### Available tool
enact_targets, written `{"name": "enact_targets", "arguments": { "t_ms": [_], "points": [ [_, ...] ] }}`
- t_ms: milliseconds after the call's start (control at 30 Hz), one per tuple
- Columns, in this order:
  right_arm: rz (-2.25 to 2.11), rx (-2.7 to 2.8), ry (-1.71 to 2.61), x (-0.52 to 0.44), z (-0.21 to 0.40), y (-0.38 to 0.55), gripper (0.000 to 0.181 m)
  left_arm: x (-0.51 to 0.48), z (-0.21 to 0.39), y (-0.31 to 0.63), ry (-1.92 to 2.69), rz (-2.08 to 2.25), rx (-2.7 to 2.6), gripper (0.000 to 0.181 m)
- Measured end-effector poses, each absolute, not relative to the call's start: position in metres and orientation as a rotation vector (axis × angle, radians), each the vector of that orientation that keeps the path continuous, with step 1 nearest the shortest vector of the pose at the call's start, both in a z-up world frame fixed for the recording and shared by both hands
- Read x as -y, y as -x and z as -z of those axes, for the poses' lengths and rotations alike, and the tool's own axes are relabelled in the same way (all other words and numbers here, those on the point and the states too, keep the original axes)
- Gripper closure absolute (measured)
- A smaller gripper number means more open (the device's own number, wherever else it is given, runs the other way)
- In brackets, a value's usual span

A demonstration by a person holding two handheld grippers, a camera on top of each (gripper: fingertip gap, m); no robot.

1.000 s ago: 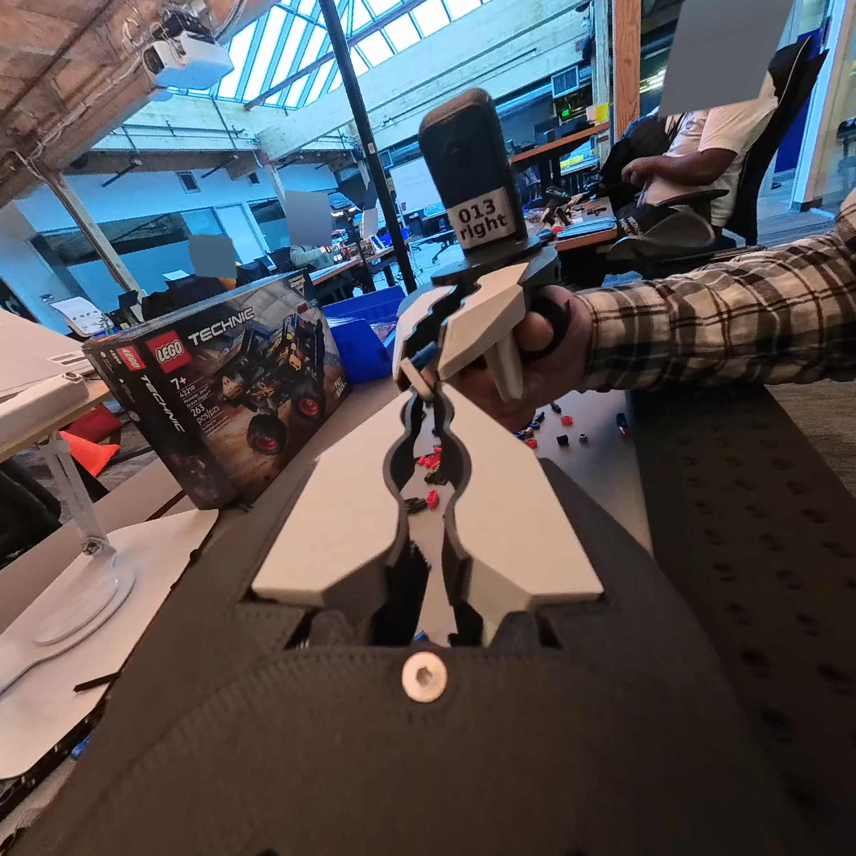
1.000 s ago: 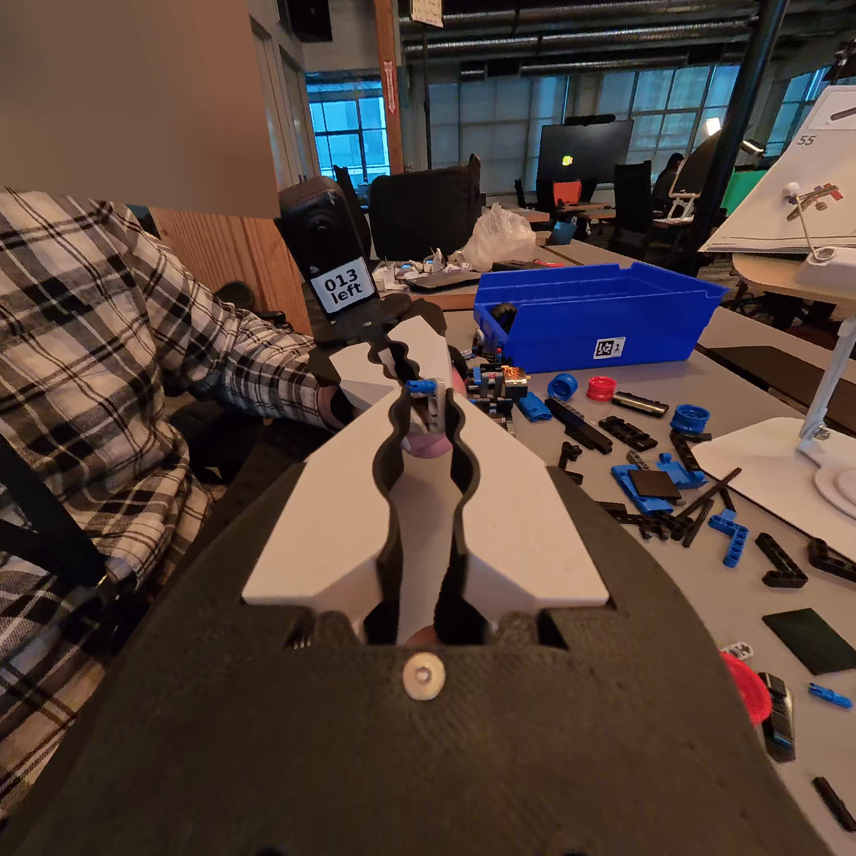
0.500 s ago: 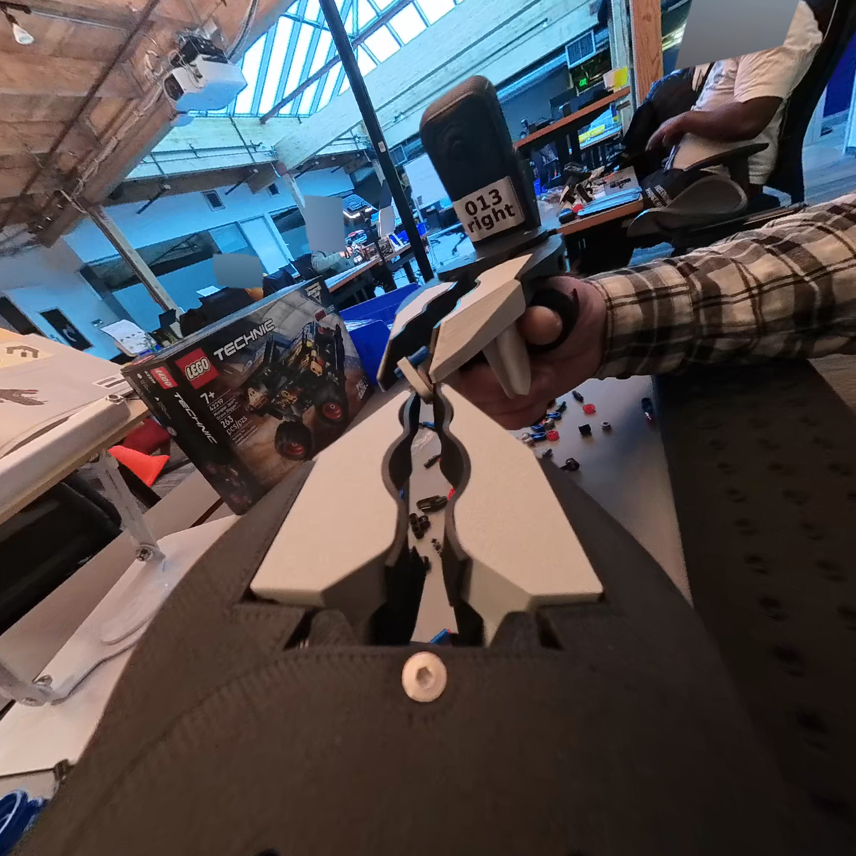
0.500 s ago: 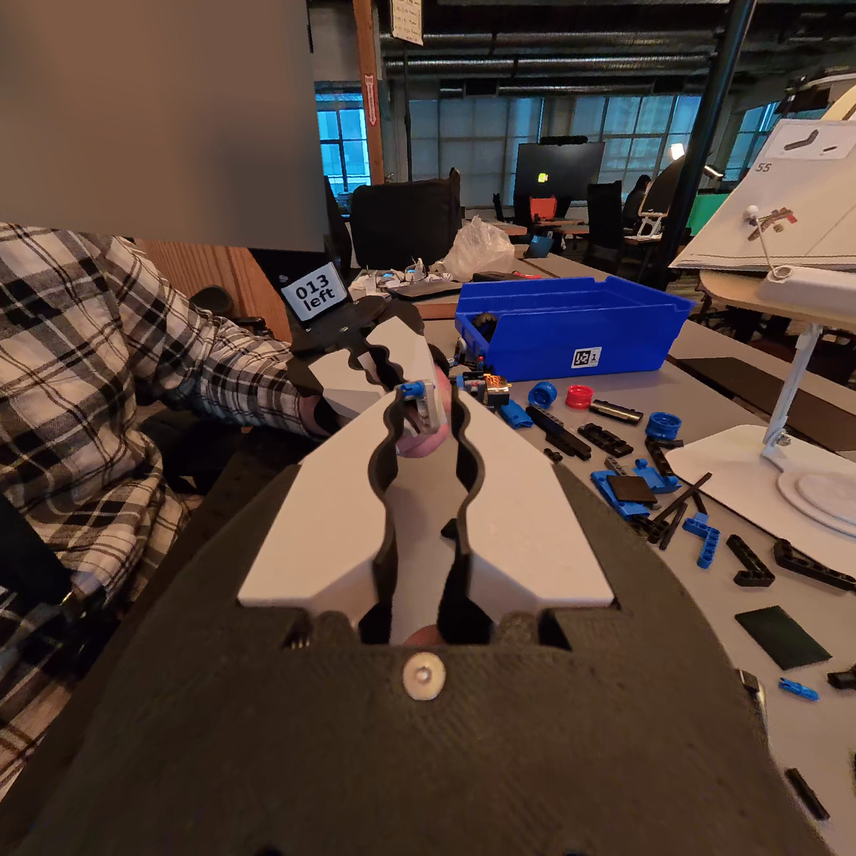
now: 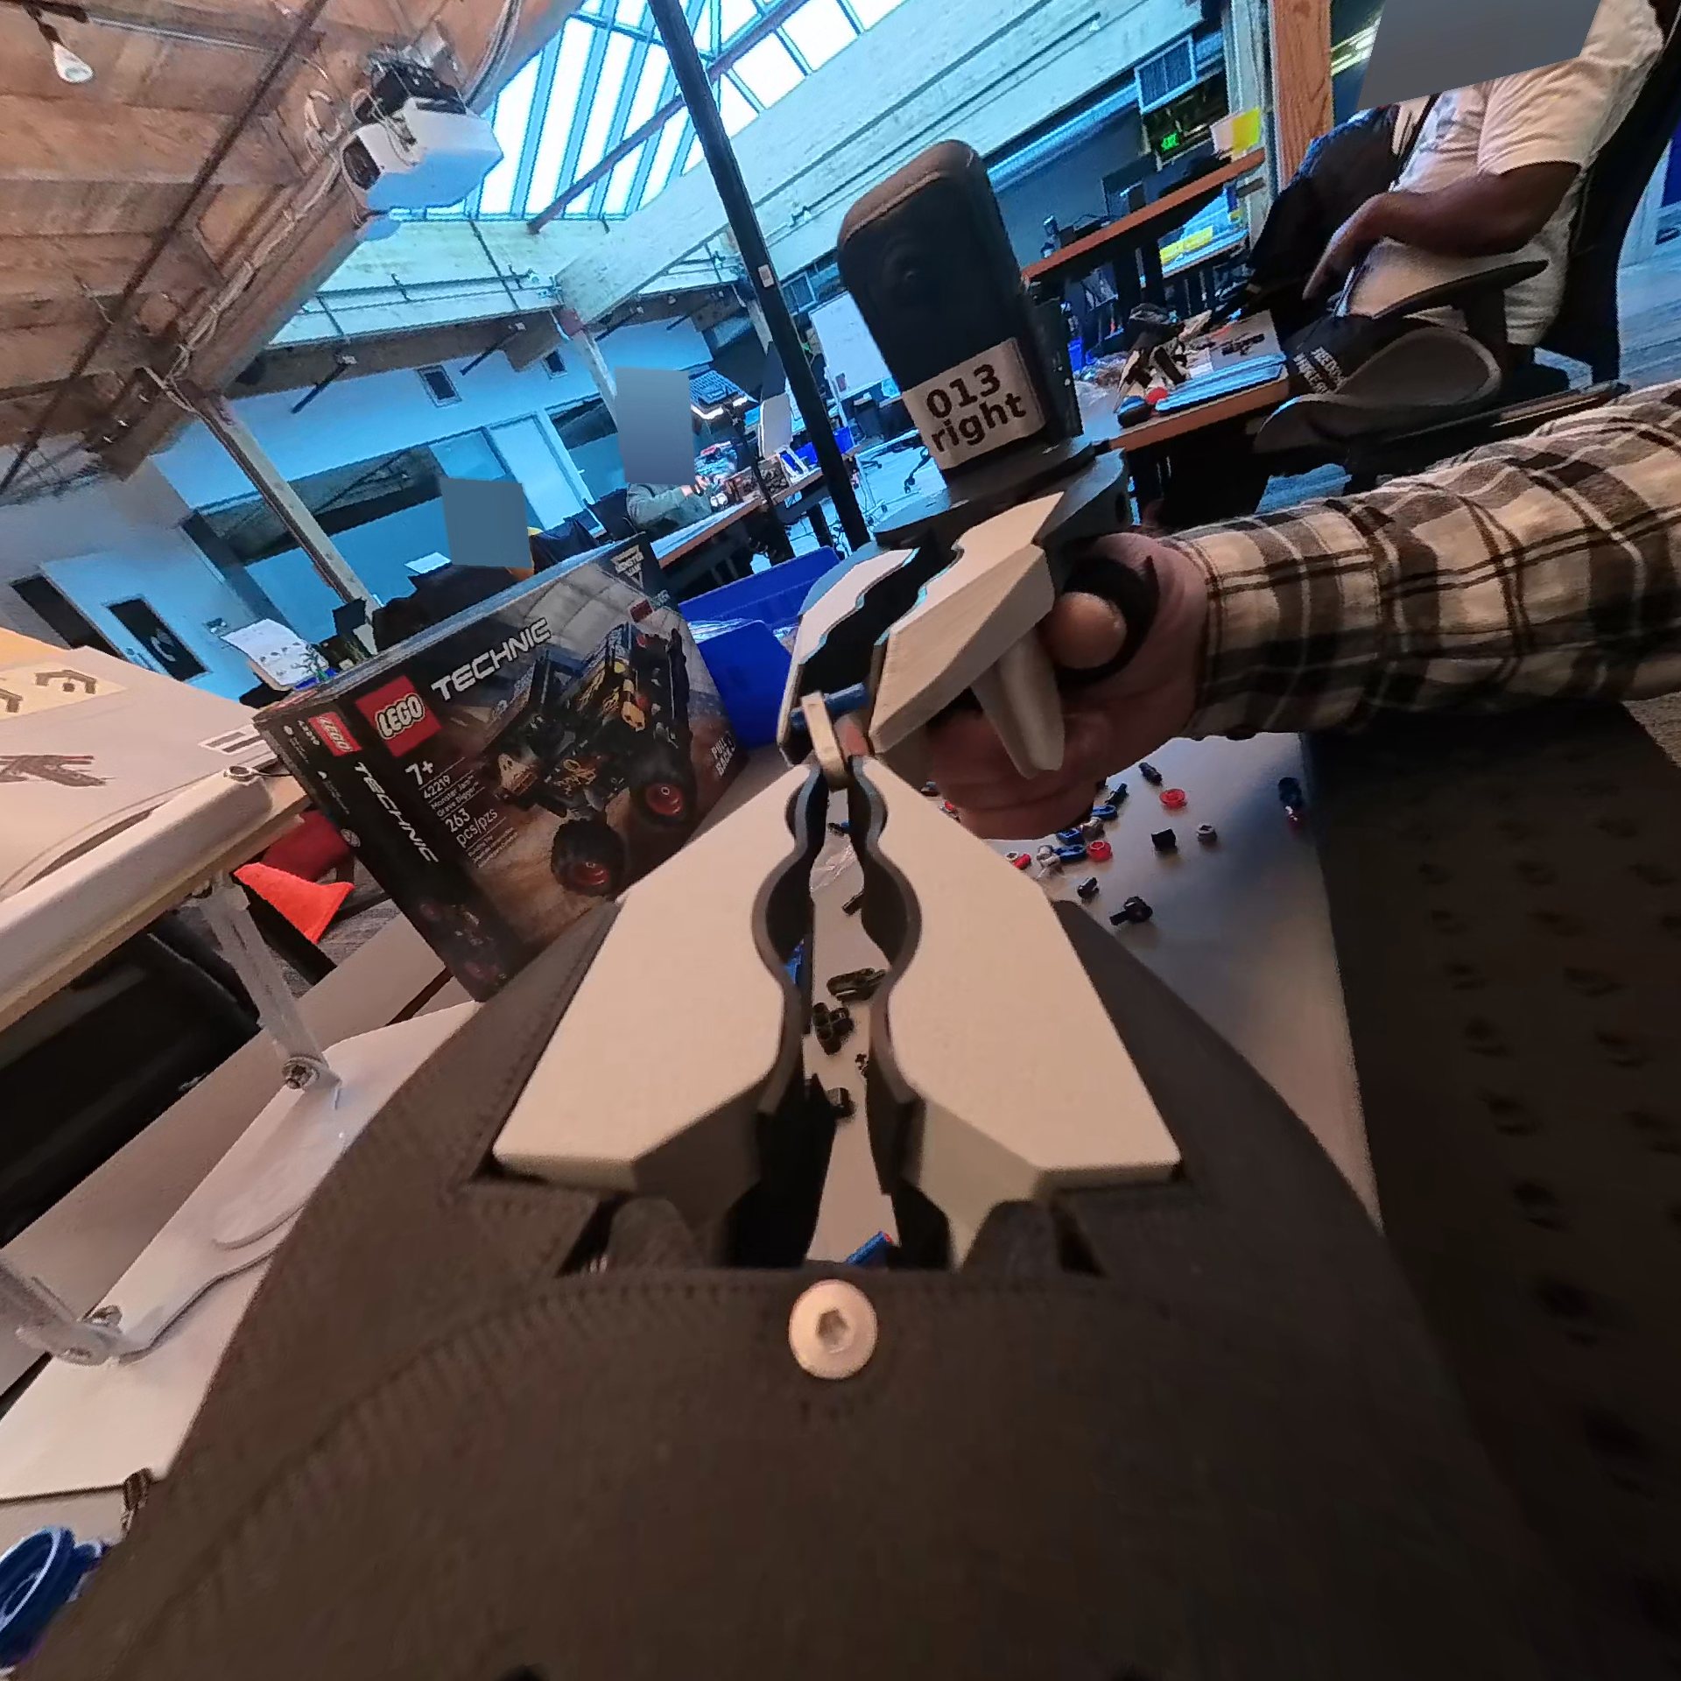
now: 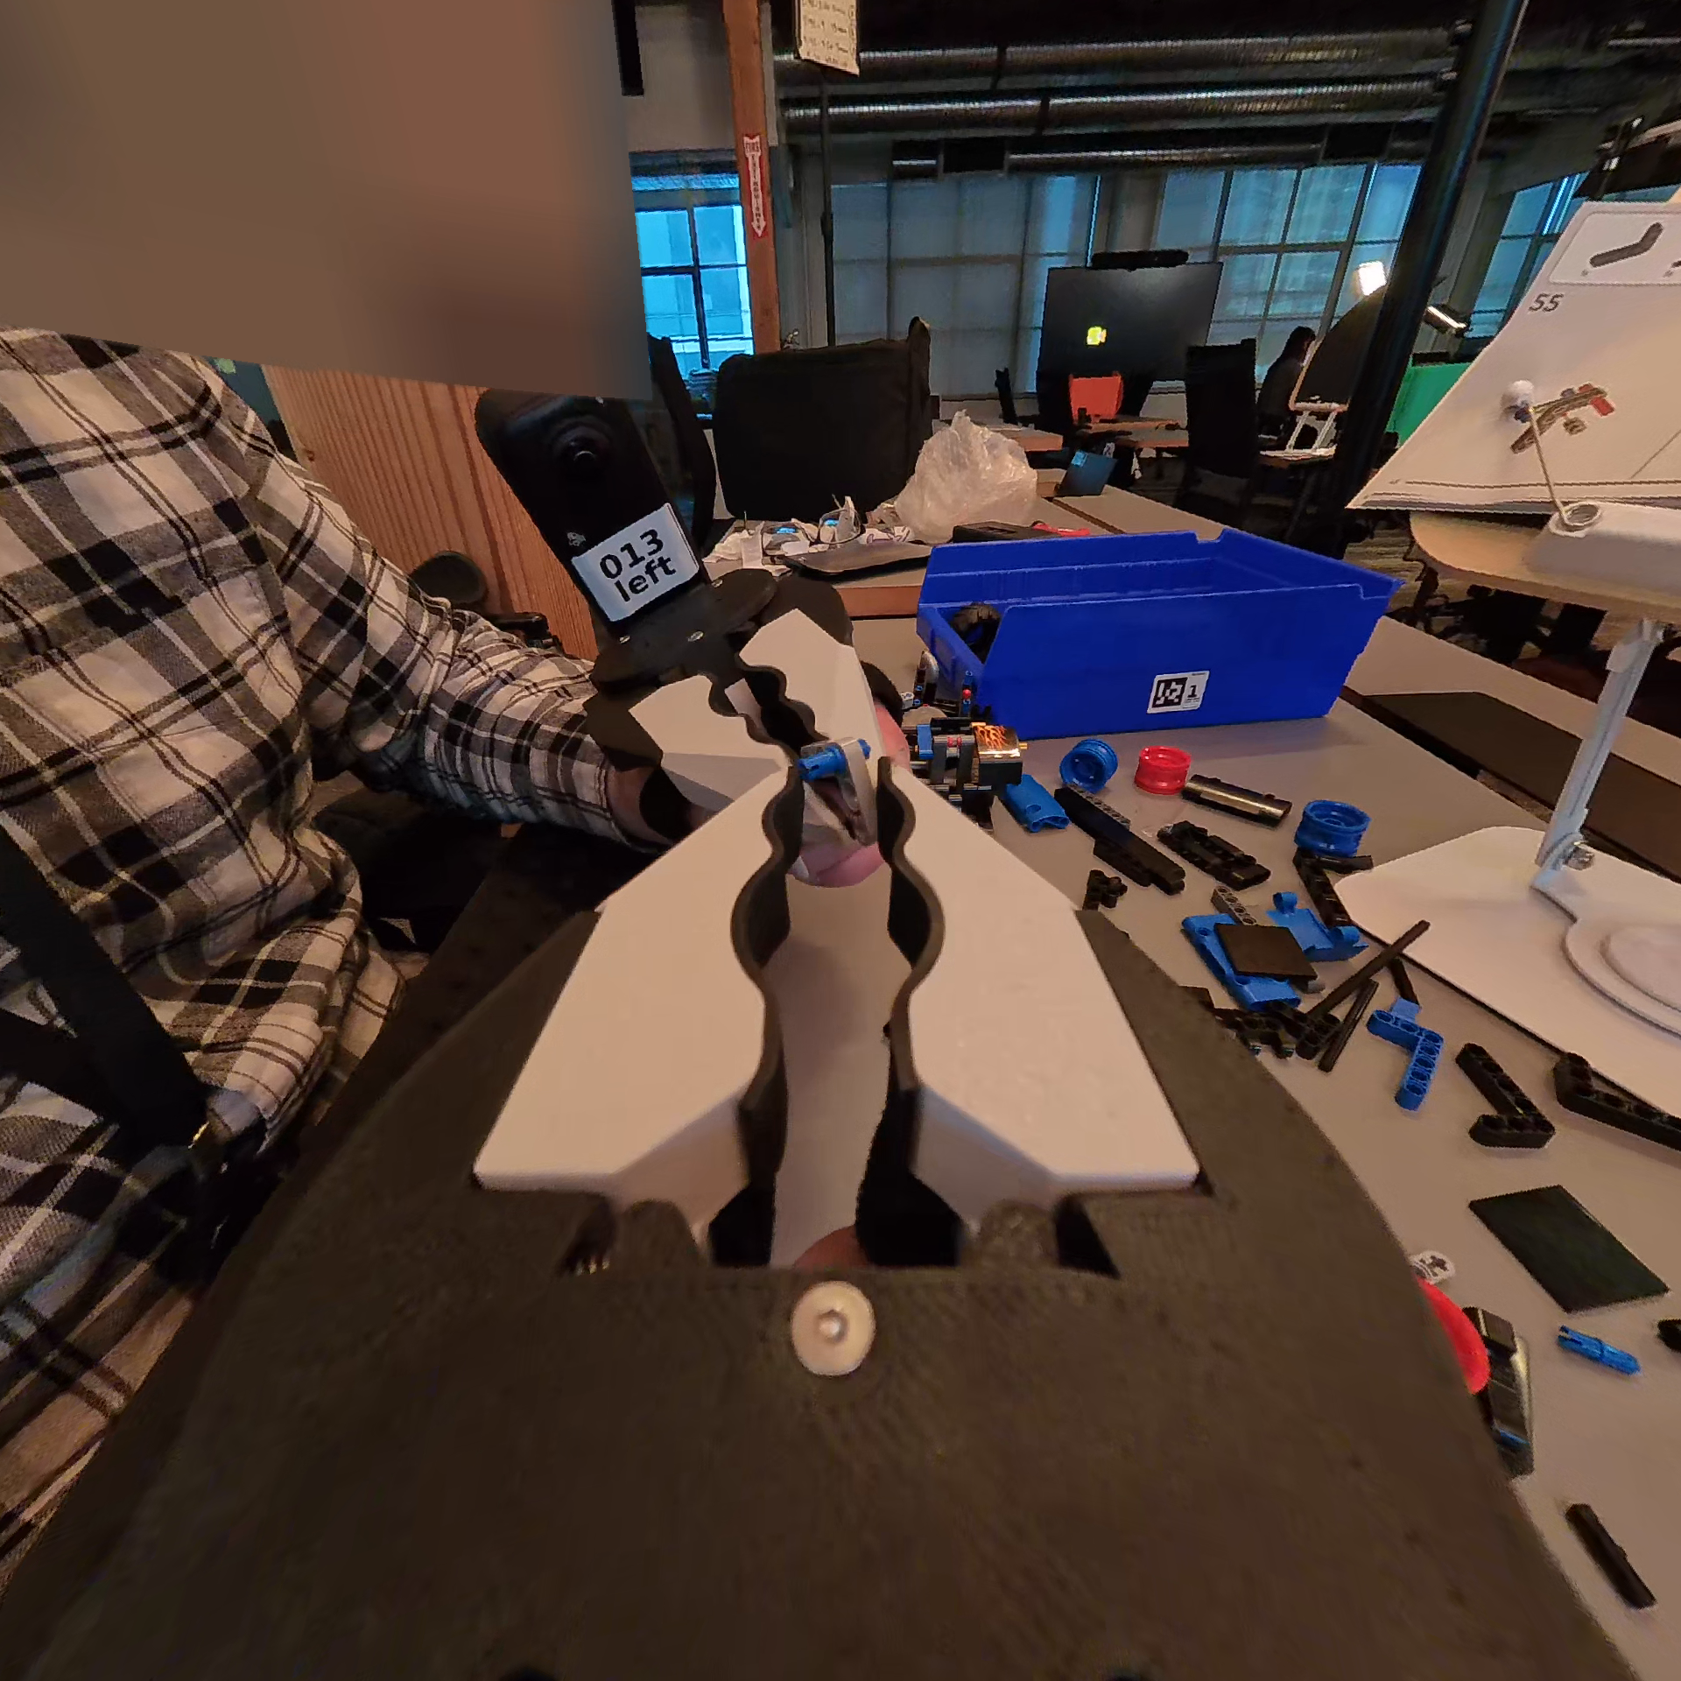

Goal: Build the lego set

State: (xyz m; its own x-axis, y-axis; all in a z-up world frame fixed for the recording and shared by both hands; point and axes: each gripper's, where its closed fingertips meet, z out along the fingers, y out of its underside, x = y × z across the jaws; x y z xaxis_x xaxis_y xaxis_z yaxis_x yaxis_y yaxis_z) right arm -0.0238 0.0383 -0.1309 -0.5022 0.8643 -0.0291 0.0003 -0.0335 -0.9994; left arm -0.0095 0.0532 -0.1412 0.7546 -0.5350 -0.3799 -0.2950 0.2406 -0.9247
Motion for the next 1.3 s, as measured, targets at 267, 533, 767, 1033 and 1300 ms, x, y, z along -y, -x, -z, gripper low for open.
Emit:
{"name": "enact_targets", "arguments": {
  "t_ms": [267,533,767,1033,1300],
  "points": [
    [-1.689,1.518,0.965,-0.048,0.131,0.019,0.168,-0.056,0.137,0.013,1.362,0.23,-0.695,0.18],
    [-1.659,1.517,0.966,-0.051,0.133,0.018,0.178,-0.058,0.141,0.008,1.378,0.274,-0.683,0.18],
    [-1.623,1.521,0.963,-0.052,0.134,0.018,0.179,-0.059,0.142,0.009,1.386,0.286,-0.683,0.181],
    [-1.685,1.525,0.994,-0.049,0.136,0.017,0.179,-0.059,0.134,0.011,1.359,0.288,-0.635,0.181],
    [-1.666,1.516,1.004,-0.053,0.137,0.017,0.181,-0.059,0.134,0.011,1.36,0.319,-0.629,0.181]
  ]
}}
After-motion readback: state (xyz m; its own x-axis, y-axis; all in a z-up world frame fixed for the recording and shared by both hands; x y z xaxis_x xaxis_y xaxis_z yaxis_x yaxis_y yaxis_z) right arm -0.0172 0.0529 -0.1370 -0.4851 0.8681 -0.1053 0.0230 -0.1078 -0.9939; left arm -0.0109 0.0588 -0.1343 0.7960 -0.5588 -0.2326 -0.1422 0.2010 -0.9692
